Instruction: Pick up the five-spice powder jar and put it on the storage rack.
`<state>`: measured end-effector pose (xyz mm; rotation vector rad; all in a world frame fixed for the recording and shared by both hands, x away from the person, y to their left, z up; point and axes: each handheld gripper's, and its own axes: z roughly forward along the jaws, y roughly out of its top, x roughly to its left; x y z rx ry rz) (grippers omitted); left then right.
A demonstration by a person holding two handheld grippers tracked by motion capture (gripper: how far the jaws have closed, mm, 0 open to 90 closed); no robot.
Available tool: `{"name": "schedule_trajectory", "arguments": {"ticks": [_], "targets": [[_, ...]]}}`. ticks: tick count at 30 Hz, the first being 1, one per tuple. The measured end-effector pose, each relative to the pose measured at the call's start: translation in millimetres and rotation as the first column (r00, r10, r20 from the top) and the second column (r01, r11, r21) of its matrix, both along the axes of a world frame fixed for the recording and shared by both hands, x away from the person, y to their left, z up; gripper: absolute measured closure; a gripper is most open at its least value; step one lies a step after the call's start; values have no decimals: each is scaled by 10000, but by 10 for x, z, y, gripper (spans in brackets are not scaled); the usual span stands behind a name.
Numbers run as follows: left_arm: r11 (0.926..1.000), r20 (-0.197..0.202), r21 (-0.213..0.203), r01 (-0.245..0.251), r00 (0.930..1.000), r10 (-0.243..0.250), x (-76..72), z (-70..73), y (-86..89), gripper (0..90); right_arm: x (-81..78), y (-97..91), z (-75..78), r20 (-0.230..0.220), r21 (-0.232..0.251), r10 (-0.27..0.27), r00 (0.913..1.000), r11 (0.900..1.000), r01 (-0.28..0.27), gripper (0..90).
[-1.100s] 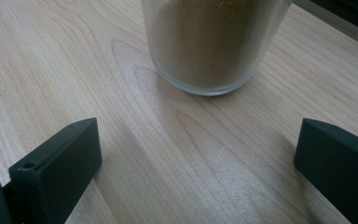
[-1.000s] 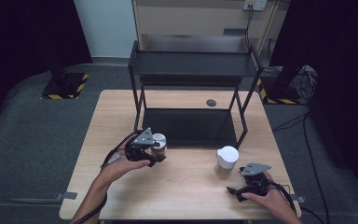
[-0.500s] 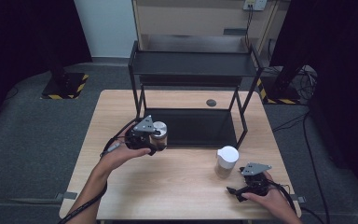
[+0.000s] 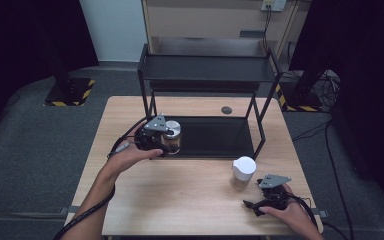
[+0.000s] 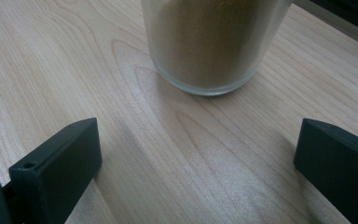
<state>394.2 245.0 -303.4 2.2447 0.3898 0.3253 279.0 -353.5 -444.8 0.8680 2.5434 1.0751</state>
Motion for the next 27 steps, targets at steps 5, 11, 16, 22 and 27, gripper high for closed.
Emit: {"name": "schedule_trajectory", "arguments": {"ticks": [5, 11, 16, 22, 27], "targets": [[10000, 36, 57, 37, 10000, -37, 18, 86, 1, 296, 0, -1, 0, -1, 0, 4, 10000, 10000, -4, 14], [9998, 128, 150, 94, 9999, -96, 28, 218, -9, 296, 1, -1, 0, -4, 1, 4, 10000, 10000, -4, 14], [9999, 266, 113, 97, 9996, -100, 28, 345, -19, 296, 1, -1, 0, -3, 2, 5, 10000, 10000, -5, 14], [9999, 320, 86, 91, 9994, -94, 32, 468, -29, 296, 1, -2, 0, -4, 2, 12, 10000, 10000, -12, 14], [9999, 329, 113, 80, 9994, -84, 45, 553, -15, 296, 1, -3, 0, -4, 6, 13, 10000, 10000, -13, 15]]}}
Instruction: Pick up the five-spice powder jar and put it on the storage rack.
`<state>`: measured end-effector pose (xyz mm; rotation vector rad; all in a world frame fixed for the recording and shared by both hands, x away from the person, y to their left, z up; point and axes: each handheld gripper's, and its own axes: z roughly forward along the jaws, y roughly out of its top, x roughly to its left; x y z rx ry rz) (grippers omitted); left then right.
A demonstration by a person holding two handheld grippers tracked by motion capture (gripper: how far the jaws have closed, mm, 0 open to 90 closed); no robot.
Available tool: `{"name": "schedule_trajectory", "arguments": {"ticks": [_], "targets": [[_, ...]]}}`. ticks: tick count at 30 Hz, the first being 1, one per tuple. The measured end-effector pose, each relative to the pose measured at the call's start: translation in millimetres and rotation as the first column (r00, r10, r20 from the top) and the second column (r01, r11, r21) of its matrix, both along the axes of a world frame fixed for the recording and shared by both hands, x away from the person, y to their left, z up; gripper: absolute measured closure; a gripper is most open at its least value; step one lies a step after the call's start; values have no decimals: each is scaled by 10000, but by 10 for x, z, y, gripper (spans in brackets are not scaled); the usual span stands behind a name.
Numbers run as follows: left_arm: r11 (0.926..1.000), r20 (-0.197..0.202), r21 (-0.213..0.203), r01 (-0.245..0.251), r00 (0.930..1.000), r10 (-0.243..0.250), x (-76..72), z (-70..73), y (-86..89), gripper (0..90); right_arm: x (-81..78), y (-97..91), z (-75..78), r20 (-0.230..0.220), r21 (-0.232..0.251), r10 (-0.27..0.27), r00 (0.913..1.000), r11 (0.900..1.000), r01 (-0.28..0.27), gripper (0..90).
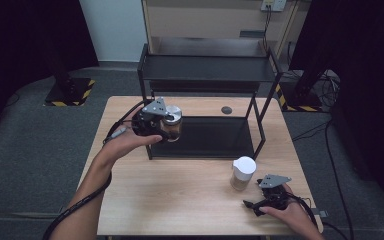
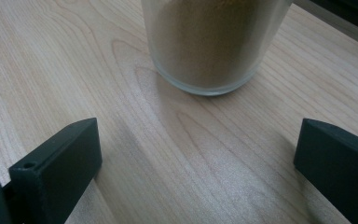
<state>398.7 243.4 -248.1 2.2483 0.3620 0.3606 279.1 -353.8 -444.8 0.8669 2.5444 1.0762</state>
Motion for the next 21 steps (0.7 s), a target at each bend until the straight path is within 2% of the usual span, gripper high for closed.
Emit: {"name": "schedule_trajectory", "arguments": {"ticks": [7, 13, 21], "targets": [[9999, 95, -110, -90, 9999, 91, -4, 116, 41, 296, 0, -1, -2, 17, 4, 5, 10000, 10000, -5, 14], [9999, 228, 32, -162, 9996, 161, -15, 258, 18, 296, 0, -1, -2, 18, 6, 4, 10000, 10000, -4, 14], [9998, 396, 11, -197, 9990, 197, -30, 454, -7, 296, 0, -1, -2, 23, 4, 11, 10000, 10000, -11, 14]]}}
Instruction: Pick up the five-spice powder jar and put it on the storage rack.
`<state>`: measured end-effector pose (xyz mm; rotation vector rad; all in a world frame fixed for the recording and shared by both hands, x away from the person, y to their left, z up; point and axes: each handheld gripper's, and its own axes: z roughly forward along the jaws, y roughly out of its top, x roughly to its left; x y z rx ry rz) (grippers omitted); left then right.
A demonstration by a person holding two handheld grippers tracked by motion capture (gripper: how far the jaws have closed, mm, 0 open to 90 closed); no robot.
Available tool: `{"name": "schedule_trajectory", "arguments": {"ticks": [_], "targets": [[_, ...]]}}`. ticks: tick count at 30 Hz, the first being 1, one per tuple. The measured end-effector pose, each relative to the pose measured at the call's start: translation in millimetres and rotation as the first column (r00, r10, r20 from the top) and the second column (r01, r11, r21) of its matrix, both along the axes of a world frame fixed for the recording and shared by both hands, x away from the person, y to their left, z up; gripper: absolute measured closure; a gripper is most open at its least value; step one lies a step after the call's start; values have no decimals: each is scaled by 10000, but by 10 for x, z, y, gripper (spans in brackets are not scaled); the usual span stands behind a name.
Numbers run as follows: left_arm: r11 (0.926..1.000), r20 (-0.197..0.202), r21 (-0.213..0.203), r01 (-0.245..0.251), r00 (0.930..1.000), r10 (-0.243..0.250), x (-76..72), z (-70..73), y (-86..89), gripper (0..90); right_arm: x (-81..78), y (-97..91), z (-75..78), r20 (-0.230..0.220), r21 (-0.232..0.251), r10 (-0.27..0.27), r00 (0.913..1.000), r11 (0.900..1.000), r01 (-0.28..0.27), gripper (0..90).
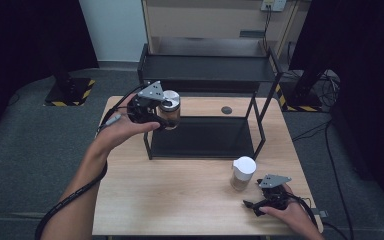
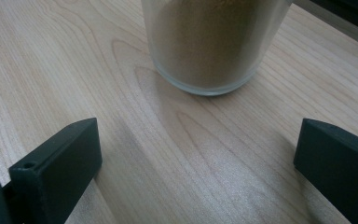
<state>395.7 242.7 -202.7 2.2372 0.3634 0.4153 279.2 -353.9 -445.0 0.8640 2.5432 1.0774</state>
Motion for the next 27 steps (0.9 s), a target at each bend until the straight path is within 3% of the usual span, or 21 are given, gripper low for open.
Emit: {"name": "schedule_trajectory", "arguments": {"ticks": [20, 27], "targets": [[9999, 159, -59, -151, 9998, 152, -19, 268, -47, 296, 1, -2, 0, -1, 0, 12, 10000, 10000, -12, 14], [9980, 173, -263, -582, 9981, 587, -31, 393, -59, 296, 3, -3, 2, -7, -9, 20, 10000, 10000, -20, 14]]}}
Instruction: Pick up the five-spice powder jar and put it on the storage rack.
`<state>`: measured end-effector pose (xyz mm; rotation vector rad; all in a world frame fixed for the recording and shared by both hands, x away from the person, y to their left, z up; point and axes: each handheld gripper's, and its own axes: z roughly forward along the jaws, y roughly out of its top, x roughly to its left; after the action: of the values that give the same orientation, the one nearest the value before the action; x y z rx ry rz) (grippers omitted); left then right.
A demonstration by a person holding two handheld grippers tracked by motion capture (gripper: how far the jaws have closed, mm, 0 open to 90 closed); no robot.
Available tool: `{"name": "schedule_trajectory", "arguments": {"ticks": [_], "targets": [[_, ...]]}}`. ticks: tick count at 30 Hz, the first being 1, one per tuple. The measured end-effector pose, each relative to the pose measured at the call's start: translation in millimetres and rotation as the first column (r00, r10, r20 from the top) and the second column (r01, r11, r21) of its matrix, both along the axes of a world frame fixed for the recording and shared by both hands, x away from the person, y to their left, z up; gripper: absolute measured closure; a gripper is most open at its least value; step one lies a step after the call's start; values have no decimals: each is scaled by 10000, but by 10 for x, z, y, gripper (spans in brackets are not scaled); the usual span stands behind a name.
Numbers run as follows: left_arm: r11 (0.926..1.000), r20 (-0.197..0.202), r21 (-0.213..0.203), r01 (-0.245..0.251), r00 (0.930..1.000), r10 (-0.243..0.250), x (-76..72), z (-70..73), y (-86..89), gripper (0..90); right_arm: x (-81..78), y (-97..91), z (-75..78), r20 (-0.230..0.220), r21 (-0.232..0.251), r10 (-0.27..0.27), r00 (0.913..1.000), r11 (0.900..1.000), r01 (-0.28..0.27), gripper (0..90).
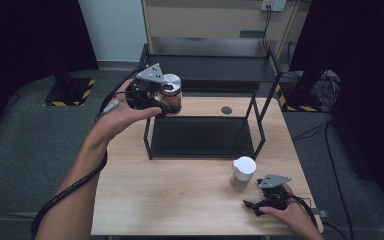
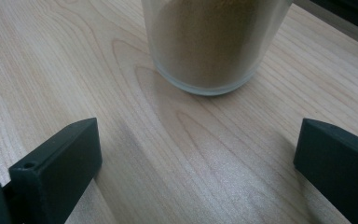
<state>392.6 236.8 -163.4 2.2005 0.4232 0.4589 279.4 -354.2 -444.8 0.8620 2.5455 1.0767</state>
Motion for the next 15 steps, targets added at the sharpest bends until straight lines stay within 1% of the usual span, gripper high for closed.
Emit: {"name": "schedule_trajectory", "arguments": {"ticks": [2, 8, 15], "targets": [[10000, -10, 13, -74, 10000, 74, 2, 46, -20, 296, 0, 0, 0, -1, -1, 3, 10000, 10000, -3, 14], [9995, -67, -254, -205, 9998, 203, 11, 131, -54, 296, 2, -2, 0, 0, -2, 13, 10000, 10000, -13, 14], [9990, -130, -215, -404, 9991, 401, 24, 218, -125, 296, 3, -3, 1, -5, -2, 23, 10000, 10000, -23, 14]]}}
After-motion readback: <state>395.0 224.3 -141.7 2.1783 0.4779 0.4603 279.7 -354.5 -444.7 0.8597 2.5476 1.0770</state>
